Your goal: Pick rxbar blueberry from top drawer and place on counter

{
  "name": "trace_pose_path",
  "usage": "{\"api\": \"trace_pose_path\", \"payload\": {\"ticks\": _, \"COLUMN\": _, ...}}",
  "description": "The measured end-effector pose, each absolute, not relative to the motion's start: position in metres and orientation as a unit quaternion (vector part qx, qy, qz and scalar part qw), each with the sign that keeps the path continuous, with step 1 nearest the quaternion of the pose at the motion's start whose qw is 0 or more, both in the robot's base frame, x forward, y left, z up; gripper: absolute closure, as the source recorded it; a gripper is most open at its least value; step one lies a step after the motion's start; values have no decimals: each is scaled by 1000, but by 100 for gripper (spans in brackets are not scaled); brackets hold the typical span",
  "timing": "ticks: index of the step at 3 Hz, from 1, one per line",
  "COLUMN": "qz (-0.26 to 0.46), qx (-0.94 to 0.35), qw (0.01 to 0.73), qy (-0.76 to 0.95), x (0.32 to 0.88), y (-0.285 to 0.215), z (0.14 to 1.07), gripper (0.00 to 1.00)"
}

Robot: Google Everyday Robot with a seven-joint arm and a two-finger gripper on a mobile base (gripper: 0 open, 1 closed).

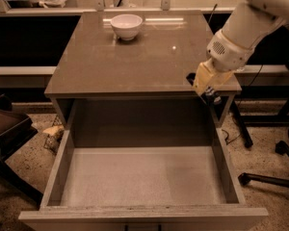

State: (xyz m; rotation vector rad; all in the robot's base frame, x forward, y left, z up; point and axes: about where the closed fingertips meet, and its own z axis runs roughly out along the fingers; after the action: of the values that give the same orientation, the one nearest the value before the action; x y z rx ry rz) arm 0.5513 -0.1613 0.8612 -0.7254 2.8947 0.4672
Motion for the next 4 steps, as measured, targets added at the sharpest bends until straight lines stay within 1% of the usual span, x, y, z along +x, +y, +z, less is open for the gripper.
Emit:
{"api": "trace_pose_path", "payload": {"ticks": 1, "qz": 123, "qx": -275, "qw": 124, "qy": 945, "x": 573, "y": -127, "z": 909, "gripper": 100}}
{"api": "trace_pose_path", "payload": {"ticks": 2, "qz": 104, "qx": -293, "qw": 159, "qy": 937, "x": 590, "y": -92, "z": 921, "gripper": 100}}
{"api": "trace_pose_path", "payload": {"ticks": 3, "qz": 88, "qx": -288, "qw": 182, "qy": 936, "x": 621, "y": -46, "z": 904, "gripper": 100}}
{"api": "trace_pose_path", "payload": {"ticks": 4, "qz": 88, "qx": -234, "qw": 203, "qy": 947, "x": 663, "y": -34, "z": 881, "gripper": 100}}
